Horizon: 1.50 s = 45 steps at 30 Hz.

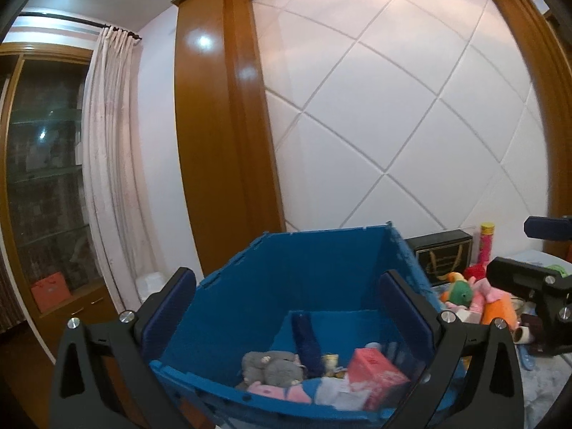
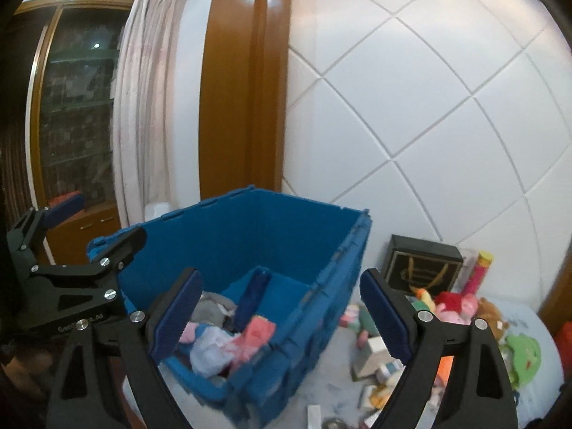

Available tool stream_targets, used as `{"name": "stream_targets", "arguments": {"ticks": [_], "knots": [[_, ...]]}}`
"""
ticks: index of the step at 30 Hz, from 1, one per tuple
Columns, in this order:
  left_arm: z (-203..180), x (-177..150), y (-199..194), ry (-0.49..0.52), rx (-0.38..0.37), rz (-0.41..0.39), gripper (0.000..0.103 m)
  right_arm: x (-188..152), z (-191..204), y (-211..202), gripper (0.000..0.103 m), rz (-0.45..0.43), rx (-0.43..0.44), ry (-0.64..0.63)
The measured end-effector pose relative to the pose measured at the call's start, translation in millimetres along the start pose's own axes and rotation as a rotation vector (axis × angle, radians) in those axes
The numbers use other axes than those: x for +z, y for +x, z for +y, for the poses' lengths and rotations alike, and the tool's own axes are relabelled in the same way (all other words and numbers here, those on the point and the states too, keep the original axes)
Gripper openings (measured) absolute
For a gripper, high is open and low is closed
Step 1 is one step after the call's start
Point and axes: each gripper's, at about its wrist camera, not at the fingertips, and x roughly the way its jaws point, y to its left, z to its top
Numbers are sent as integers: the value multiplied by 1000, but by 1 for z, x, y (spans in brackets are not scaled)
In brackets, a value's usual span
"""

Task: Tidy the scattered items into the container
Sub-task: 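Withdraw both open grippers from the crate back toward the heap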

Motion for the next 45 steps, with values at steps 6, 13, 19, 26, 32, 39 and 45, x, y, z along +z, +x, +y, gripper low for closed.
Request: {"name": "stream_targets", "arguments": {"ticks": [6,13,19,26,32,39,45], "knots": [[-27,-1,-25,9,-26,-5,103,-16,-20,-36,91,-12,-32,15],[-79,2,-49,10,-69,-2,103,-40,-62,-70,91,6,-70,26],[-145,0,-72,52,-117,4,103,-62,-115,-99,91,27,-115,64],[-212,-3,-96,87,-165,7,103,-85,-175,-129,91,50,-157,100],[-250,-10,-104,90,-197,22,103,-113,-220,-144,91,93,-184,123],[-277,-29,-103,124,-210,54,103,-160,-269,-141,91,185,-214,212],[-280,-51,-84,110,-227,96,103,-190,-294,-139,91,238,-246,246]]}}
